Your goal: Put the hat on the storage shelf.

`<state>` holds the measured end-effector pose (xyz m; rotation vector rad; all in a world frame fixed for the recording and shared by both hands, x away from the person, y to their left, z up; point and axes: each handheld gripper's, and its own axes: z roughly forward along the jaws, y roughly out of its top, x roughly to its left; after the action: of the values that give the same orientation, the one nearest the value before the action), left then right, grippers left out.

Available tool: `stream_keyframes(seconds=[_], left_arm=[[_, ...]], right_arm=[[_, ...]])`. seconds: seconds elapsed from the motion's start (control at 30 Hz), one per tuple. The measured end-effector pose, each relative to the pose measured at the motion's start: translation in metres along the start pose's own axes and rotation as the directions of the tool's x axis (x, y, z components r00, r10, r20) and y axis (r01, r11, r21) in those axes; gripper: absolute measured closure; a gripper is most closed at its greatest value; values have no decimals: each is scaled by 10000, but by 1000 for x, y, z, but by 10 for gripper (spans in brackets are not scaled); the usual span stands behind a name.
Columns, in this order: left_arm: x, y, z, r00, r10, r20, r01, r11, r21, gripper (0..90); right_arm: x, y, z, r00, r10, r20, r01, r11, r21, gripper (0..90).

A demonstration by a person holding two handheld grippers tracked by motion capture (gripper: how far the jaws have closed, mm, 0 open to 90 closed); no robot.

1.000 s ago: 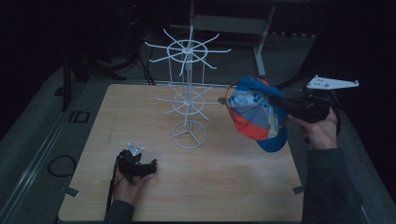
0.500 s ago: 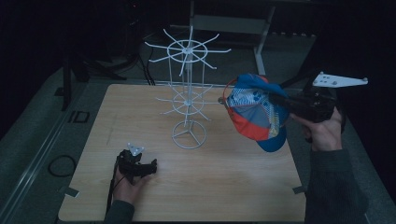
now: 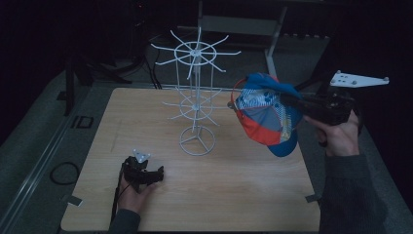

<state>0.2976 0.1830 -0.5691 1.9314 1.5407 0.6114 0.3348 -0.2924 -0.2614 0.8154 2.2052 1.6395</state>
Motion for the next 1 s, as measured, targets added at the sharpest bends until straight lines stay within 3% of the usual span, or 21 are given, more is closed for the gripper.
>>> stream_keyframes(seconds=[0.53,1.0], left_arm=[[-1,0,0,10000,-29,21,29,10000,-42,54],[-1,0,0,10000,-20,11,20,10000,-18,54]], right_arm=[[4,10,-6,9989,192,-426,-216,9981,-577,883],[11,34,-2,9971,135,-746,-218,9936,-1112,884]])
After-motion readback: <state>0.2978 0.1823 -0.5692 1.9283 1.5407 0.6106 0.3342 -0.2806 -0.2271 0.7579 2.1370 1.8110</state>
